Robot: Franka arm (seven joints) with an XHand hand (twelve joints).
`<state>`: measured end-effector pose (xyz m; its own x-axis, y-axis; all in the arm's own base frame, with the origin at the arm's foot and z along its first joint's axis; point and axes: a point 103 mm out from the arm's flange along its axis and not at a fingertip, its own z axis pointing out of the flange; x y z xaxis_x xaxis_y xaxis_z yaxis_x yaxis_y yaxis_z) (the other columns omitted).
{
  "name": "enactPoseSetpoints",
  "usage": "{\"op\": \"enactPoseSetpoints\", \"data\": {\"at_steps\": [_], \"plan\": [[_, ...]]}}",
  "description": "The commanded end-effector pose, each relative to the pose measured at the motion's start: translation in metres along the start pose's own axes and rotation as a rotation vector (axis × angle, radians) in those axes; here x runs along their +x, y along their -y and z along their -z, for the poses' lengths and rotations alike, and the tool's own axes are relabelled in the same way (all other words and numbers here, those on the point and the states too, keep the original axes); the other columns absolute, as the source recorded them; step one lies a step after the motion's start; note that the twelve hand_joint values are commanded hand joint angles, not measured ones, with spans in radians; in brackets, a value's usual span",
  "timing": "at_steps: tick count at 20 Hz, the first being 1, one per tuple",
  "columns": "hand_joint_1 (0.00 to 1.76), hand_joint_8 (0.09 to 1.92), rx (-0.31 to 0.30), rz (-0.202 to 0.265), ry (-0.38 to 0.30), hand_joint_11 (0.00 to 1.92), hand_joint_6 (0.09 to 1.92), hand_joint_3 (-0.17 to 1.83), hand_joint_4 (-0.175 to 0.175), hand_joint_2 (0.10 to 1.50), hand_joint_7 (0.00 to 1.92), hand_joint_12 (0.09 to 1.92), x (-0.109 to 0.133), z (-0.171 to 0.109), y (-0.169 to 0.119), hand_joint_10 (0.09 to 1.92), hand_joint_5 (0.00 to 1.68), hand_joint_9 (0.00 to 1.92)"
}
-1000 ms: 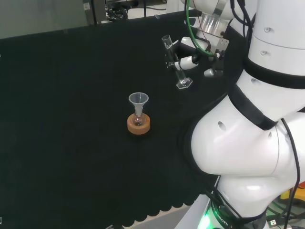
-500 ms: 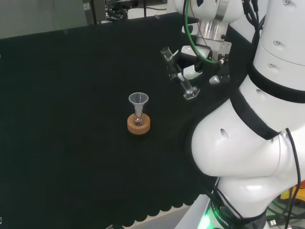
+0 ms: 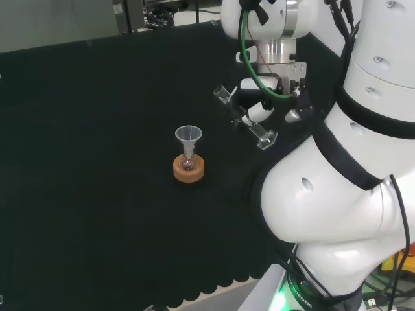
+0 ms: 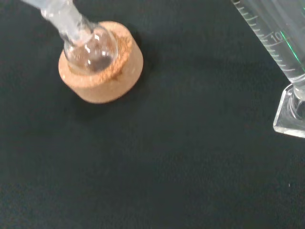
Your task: Pour the water from the graduated cylinder into the round-bottom flask.
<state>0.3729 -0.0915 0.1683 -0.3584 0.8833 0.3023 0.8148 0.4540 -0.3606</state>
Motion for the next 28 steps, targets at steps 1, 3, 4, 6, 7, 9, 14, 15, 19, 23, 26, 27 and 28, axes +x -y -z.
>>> {"op": "enactPoseSetpoints", "data": {"at_steps": [1, 3, 4, 6, 7, 9, 14, 15, 19, 23, 26, 27, 28], "plan": [[1.13, 0.33, 0.088, -0.008, 0.048, 1.33, 1.06, -0.02, -0.141, 1.14, 1.24, 0.72, 0.009, -0.010, 0.003, 0.09, 0.96, 1.41], [1.13, 0.33, 0.104, -0.019, 0.058, 1.33, 1.06, -0.02, -0.141, 1.14, 1.24, 0.72, 0.011, -0.011, 0.005, 0.09, 0.96, 1.41], [1.13, 0.33, 0.110, -0.024, 0.059, 1.33, 1.06, -0.02, -0.140, 1.14, 1.24, 0.72, 0.012, -0.011, 0.006, 0.09, 0.96, 1.41], [1.13, 0.33, 0.135, -0.029, 0.072, 1.33, 1.06, -0.02, -0.140, 1.14, 1.24, 0.71, 0.015, -0.012, 0.007, 0.09, 0.96, 1.41], [1.13, 0.33, 0.152, -0.029, 0.080, 1.33, 1.06, -0.02, -0.140, 1.15, 1.24, 0.71, 0.016, -0.013, 0.007, 0.09, 0.96, 1.41], [1.13, 0.33, 0.186, -0.027, 0.106, 1.33, 1.06, -0.02, -0.140, 1.15, 1.24, 0.71, 0.021, -0.013, 0.007, 0.09, 0.96, 1.41], [1.13, 0.32, 0.257, -0.021, 0.161, 1.33, 1.06, -0.02, -0.139, 1.15, 1.23, 0.71, 0.032, -0.013, 0.007, 0.09, 0.95, 1.41], [1.13, 0.32, 0.272, -0.019, 0.169, 1.33, 1.06, -0.02, -0.139, 1.15, 1.23, 0.71, 0.035, -0.014, 0.006, 0.09, 0.95, 1.41], [1.13, 0.32, 0.324, -0.017, 0.201, 1.33, 1.07, -0.02, -0.139, 1.15, 1.23, 0.71, 0.043, -0.014, 0.003, 0.09, 0.95, 1.41], [1.13, 0.32, 0.372, -0.024, 0.217, 1.33, 1.07, -0.02, -0.138, 1.15, 1.23, 0.71, 0.050, -0.012, -0.003, 0.09, 0.95, 1.41], [1.13, 0.32, 0.396, -0.032, 0.228, 1.33, 1.07, -0.02, -0.137, 1.15, 1.23, 0.71, 0.053, -0.007, -0.008, 0.09, 0.95, 1.41], [1.13, 0.32, 0.403, -0.034, 0.229, 1.33, 1.07, -0.02, -0.137, 1.15, 1.23, 0.71, 0.054, -0.005, -0.009, 0.09, 0.95, 1.41], [1.13, 0.32, 0.407, -0.036, 0.232, 1.33, 1.07, -0.02, -0.137, 1.15, 1.24, 0.71, 0.054, -0.004, -0.010, 0.09, 0.95, 1.41]]}}
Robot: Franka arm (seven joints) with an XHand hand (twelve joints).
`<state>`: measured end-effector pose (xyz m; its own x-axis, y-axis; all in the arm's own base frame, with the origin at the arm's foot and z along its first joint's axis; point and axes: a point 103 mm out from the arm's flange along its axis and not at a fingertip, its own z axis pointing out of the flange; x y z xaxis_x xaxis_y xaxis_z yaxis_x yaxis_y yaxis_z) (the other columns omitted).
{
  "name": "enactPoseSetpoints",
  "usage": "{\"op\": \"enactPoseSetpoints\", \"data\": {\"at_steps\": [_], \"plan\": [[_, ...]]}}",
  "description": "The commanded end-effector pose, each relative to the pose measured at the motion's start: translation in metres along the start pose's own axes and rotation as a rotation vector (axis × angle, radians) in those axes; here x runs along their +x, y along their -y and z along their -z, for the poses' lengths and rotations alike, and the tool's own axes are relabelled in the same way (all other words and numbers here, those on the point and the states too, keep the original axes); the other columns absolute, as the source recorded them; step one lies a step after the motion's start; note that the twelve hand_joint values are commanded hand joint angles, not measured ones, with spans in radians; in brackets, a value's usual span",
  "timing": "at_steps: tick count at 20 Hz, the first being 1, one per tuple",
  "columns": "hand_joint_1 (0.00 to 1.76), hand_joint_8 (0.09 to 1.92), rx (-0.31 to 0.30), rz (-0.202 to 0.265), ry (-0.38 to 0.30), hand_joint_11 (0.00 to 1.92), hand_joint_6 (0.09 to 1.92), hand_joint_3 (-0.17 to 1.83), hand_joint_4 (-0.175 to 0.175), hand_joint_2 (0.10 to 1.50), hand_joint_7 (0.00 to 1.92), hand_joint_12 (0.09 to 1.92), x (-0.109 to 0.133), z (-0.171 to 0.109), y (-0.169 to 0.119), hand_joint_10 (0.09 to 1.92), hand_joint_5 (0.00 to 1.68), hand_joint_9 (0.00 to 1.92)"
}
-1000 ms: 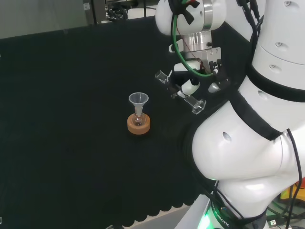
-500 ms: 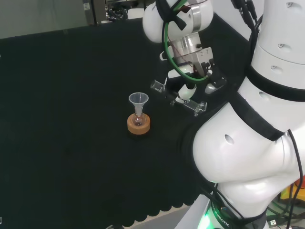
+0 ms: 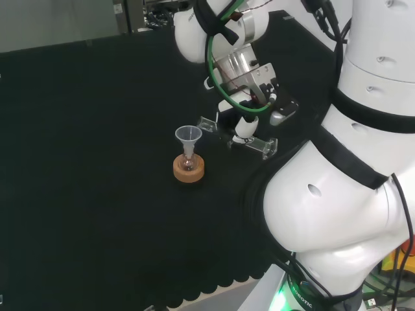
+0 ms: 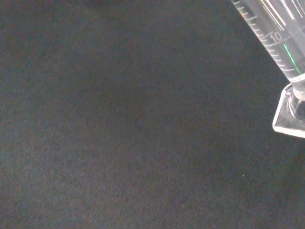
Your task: Pour the water from the graduated cylinder into the round-bottom flask.
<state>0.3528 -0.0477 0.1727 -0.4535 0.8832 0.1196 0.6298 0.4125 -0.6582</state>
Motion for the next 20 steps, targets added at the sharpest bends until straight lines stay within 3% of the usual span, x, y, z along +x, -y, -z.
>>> {"op": "enactPoseSetpoints", "data": {"at_steps": [1, 14, 20], "plan": [[1.13, 0.32, 0.063, -0.013, 0.029, 1.33, 1.07, -0.02, -0.136, 1.15, 1.24, 0.71, 0.0055, 0.0123, -0.0057, 0.09, 0.95, 1.41], [1.13, 0.31, 0.212, -0.058, 0.062, 1.34, 1.07, -0.02, -0.133, 1.15, 1.24, 0.71, 0.0054, 0.0182, -0.0042, 0.09, 0.95, 1.41], [1.13, 0.31, 0.243, -0.067, 0.079, 1.34, 1.08, -0.02, -0.132, 1.15, 1.25, 0.70, 0.0108, 0.0221, -0.0021, 0.09, 0.95, 1.41]]}}
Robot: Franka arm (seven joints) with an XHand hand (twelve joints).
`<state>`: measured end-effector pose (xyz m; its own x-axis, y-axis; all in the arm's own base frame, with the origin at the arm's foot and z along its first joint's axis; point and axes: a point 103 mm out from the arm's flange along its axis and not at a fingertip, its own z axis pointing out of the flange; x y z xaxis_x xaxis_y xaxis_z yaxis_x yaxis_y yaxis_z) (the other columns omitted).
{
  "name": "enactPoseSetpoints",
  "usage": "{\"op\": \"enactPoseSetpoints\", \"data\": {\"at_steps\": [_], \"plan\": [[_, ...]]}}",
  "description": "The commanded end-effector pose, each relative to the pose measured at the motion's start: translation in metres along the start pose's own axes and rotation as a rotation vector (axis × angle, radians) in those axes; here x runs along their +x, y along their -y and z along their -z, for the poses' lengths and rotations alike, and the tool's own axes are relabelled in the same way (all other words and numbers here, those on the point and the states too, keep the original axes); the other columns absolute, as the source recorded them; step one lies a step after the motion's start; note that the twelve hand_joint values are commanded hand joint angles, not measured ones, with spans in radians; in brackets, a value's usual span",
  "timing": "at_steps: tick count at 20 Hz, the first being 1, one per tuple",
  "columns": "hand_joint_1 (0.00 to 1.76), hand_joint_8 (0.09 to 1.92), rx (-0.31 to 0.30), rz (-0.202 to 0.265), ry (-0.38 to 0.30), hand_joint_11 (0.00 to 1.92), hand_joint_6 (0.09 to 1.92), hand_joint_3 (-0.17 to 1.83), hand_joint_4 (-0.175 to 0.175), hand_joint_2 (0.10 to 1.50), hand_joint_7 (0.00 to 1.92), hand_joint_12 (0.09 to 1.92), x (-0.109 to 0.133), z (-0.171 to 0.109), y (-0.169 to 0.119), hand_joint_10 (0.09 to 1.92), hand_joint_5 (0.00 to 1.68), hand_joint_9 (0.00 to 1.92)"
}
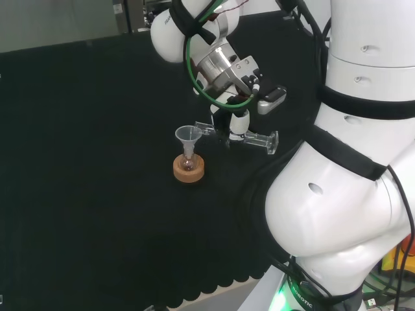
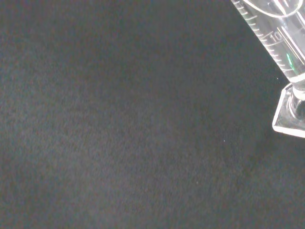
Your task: Pour the water from the graduated cylinder into the round-bottom flask.
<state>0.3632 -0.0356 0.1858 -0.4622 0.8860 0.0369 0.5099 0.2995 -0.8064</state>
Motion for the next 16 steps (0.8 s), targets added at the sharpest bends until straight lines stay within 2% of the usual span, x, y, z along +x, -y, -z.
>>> {"op": "enactPoseSetpoints", "data": {"at_steps": [1, 7, 12, 16], "plan": [[1.13, 0.31, 0.035, -0.013, 0.019, 1.34, 1.08, -0.02, -0.132, 1.15, 1.25, 0.70, 0.003, 0.004, 0.002, 0.09, 0.95, 1.41], [1.13, 0.31, 0.051, -0.031, 0.025, 1.33, 1.08, -0.02, -0.132, 1.15, 1.25, 0.70, 0.002, 0.011, 0.008, 0.09, 0.95, 1.41], [1.13, 0.31, 0.091, -0.053, 0.034, 1.33, 1.08, -0.02, -0.132, 1.15, 1.25, 0.70, 0.002, 0.014, 0.011, 0.09, 0.95, 1.42], [1.13, 0.31, 0.106, -0.051, 0.031, 1.33, 1.08, -0.02, -0.132, 1.15, 1.26, 0.70, 0.004, 0.017, 0.012, 0.09, 0.95, 1.42]]}}
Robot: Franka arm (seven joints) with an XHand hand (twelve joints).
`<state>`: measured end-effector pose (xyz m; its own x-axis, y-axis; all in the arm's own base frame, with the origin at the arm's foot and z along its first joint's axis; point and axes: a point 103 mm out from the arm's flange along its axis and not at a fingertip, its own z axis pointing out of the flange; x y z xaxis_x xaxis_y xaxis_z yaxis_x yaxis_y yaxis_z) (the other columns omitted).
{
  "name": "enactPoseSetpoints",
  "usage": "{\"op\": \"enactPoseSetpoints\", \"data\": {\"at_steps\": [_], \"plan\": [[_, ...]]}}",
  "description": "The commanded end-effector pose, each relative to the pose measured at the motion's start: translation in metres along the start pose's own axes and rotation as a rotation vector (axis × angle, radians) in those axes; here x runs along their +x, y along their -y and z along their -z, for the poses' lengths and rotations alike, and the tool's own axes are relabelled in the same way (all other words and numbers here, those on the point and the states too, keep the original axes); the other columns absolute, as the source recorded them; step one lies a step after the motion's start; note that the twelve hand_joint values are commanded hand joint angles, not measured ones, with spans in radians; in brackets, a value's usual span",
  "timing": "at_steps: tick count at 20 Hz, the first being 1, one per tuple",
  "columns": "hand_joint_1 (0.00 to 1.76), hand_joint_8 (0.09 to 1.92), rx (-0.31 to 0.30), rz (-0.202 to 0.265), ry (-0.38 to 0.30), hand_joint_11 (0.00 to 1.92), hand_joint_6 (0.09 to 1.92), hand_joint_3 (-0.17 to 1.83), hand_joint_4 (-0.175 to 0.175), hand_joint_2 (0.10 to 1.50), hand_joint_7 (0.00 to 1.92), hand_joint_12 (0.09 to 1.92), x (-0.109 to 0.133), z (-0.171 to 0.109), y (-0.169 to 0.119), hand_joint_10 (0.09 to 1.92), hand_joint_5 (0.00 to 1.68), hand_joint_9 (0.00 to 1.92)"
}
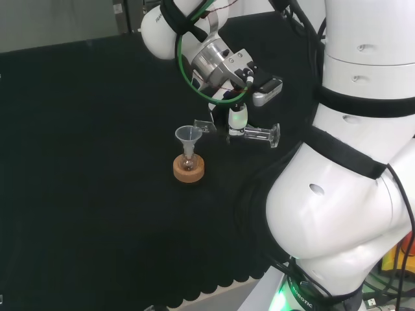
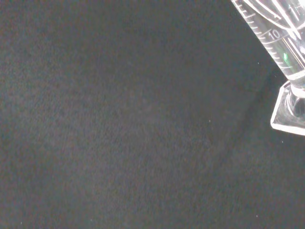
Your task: Pour the water from the graduated cylinder into the round-bottom flask.
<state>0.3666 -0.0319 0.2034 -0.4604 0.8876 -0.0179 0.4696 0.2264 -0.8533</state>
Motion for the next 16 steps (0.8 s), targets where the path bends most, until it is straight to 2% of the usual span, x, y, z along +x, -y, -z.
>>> {"op": "enactPoseSetpoints", "data": {"at_steps": [1, 16], "plan": [[1.13, 0.31, 0.025, -0.005, 0.007, 1.33, 1.07, -0.02, -0.132, 1.15, 1.26, 0.70, 0.0024, 0.0032, 0.0013, 0.09, 0.95, 1.42], [1.13, 0.30, 0.145, -0.057, 0.022, 1.34, 1.07, -0.02, -0.132, 1.15, 1.27, 0.70, 0.0048, 0.0105, 0.0034, 0.09, 0.95, 1.43]]}}
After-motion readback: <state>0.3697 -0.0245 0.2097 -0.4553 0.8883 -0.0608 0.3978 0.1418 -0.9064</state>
